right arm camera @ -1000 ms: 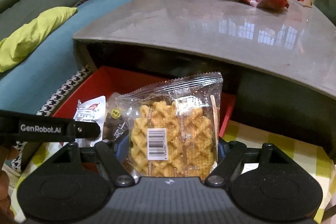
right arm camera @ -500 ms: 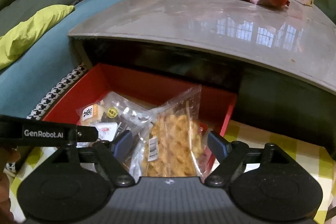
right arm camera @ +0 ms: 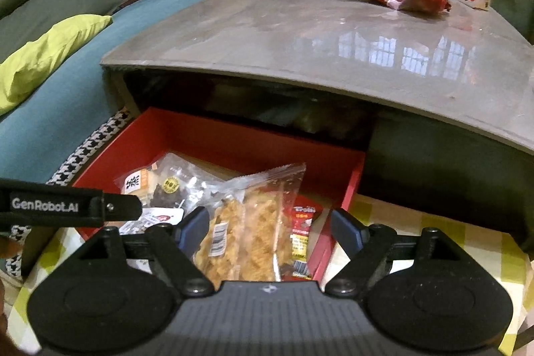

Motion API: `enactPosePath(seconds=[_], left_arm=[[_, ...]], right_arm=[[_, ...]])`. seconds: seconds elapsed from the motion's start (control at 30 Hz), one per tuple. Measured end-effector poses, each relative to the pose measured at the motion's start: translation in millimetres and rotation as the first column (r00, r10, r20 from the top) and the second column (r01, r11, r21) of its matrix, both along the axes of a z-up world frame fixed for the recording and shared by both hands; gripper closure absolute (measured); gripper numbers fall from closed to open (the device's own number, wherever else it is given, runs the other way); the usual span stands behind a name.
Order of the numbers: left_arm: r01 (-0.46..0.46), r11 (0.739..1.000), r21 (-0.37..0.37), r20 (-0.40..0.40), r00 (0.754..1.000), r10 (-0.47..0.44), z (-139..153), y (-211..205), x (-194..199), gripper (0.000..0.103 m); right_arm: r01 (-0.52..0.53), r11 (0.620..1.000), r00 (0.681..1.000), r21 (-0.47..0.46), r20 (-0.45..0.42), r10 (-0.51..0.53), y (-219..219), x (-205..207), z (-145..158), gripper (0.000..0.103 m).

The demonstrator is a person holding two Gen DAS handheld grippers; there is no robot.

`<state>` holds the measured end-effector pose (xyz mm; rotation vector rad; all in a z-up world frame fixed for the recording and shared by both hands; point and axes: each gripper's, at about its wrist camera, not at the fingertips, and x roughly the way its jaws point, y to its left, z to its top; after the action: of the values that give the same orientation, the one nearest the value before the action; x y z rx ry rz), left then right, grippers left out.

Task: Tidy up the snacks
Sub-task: 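Open the left tool releasing the sausage packet while the right tool releases the waffle packet in the box, then withdraw both tools from the box toward the blue packet and Kaprons packet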

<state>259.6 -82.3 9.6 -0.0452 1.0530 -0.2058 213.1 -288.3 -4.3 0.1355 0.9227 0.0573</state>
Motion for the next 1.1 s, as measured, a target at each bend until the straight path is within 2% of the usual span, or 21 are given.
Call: enactPosePath(seconds=[0.33, 1.1], left_arm=[[-0.013, 1.000, -0.020, 0.000, 1.000, 0.013, 5, 5, -3, 0.024], [0.018, 1.000, -0.017, 0.003, 1.000, -0.018, 14, 3, -28, 0.019]], right_arm=[[0.016, 1.000, 1.000, 0.000, 0.026, -0.016, -9, -2, 10, 0.008], [0.034, 0.999, 0.999, 0.002, 0.026, -0.034, -25, -20, 24, 0.008]])
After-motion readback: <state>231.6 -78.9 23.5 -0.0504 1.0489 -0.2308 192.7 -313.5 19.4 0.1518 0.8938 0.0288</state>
